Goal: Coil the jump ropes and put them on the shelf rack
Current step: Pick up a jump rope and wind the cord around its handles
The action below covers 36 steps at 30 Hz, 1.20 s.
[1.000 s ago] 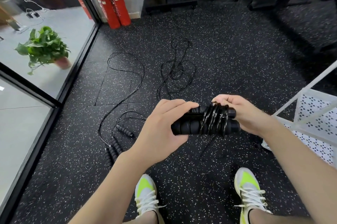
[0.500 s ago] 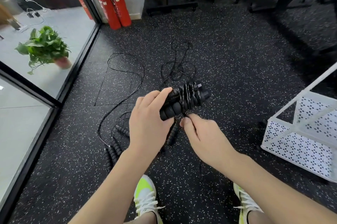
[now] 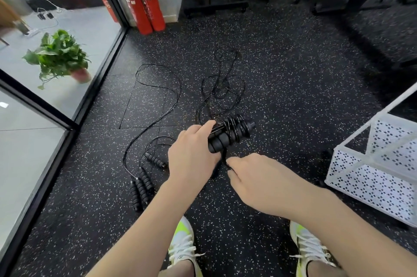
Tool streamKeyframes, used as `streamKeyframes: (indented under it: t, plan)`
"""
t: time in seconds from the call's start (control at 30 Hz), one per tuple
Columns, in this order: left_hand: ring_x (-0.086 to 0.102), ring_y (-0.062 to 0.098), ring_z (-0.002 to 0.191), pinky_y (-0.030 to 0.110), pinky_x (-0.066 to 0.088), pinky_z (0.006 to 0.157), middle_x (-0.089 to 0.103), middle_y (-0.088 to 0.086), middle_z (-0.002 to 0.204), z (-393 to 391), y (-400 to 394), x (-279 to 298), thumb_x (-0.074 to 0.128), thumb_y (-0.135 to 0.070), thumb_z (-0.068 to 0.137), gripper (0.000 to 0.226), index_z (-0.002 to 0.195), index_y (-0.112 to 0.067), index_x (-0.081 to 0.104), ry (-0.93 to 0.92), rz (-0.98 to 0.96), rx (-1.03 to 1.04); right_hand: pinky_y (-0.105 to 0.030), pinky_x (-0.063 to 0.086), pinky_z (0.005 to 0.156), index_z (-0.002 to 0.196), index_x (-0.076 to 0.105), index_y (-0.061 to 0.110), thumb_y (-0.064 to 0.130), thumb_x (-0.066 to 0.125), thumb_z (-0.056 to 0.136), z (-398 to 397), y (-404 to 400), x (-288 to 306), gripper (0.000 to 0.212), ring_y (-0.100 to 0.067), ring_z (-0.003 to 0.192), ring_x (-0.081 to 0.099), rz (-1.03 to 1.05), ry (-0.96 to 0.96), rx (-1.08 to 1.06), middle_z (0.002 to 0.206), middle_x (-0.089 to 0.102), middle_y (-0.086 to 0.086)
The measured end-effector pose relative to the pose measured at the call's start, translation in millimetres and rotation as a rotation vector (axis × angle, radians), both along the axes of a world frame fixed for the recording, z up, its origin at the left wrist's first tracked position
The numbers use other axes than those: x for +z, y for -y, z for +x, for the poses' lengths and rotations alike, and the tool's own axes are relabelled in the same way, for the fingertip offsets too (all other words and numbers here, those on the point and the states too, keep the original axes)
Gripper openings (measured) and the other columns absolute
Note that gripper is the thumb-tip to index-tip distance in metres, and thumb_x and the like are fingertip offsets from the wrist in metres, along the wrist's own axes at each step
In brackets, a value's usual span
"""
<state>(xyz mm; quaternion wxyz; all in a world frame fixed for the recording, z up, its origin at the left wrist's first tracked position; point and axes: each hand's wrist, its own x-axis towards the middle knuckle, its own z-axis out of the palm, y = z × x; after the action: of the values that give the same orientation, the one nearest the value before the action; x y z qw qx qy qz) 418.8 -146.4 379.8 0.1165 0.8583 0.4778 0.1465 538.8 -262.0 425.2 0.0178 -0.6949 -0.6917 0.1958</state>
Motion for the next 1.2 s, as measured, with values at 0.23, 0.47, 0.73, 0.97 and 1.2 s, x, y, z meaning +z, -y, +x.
streamKeyframes:
  t: [0.23, 0.47, 0.73, 0.97, 1.2]
  plan:
    - [0.056, 0.026, 0.101, 0.039, 0.045, 0.08, 0.065, -0.008, 0.118, -1.4, -4.5, -2.4, 0.083, -0.02, 0.072, 0.069, 0.135, -0.032, 0.06, -0.001, 0.122, -0.191, -0.033, 0.048, 0.066, 0.105, 0.062, 0.031, 0.045, 0.043, 0.103, 33.9, -4.0, 10.3, 0.023, -0.01, 0.071, 0.058, 0.182, -0.03, -0.111, 0.082, 0.062, 0.011]
    - [0.048, 0.018, 0.114, 0.04, 0.033, 0.089, 0.058, -0.019, 0.121, -3.9, 0.4, -10.4, 0.082, -0.023, 0.068, 0.067, 0.13, -0.036, 0.058, 0.059, 0.193, -0.533, -0.022, 0.044, 0.069, 0.08, 0.075, 0.04, 0.049, 0.085, 0.07, 73.2, -8.0, 8.5, 0.016, 0.001, 0.082, 0.059, 0.289, -0.361, -0.265, 0.086, 0.065, 0.019]
    - [0.049, 0.018, 0.116, 0.048, 0.041, 0.095, 0.058, -0.02, 0.121, -6.8, 7.1, 2.1, 0.083, -0.015, 0.072, 0.066, 0.131, -0.033, 0.062, 0.201, 0.096, -0.575, -0.022, 0.052, 0.081, 0.086, 0.083, 0.024, 0.02, 0.084, 0.075, 101.9, -10.3, -2.9, 0.012, -0.01, 0.088, 0.07, 0.201, -0.919, -0.305, 0.091, 0.075, 0.005]
    - [0.047, 0.016, 0.117, 0.042, 0.047, 0.098, 0.061, -0.017, 0.122, -8.3, 20.1, 14.8, 0.077, -0.012, 0.072, 0.062, 0.131, -0.026, 0.066, 0.311, 0.018, -0.615, -0.022, 0.054, 0.057, 0.077, 0.079, 0.008, 0.015, 0.075, 0.074, 103.8, -13.2, -31.1, 0.009, -0.013, 0.061, 0.067, 0.044, -1.344, -0.389, 0.071, 0.071, -0.008]
    - [0.051, 0.02, 0.118, 0.029, 0.045, 0.1, 0.063, -0.018, 0.123, -5.0, 21.6, 22.8, 0.083, -0.003, 0.065, 0.072, 0.132, -0.024, 0.066, 0.375, -0.058, -0.592, -0.023, 0.052, 0.059, 0.099, 0.057, -0.015, 0.05, 0.083, 0.074, 95.0, -15.2, -36.5, 0.074, -0.013, 0.065, 0.06, 0.031, -1.433, -0.346, 0.078, 0.063, -0.006]
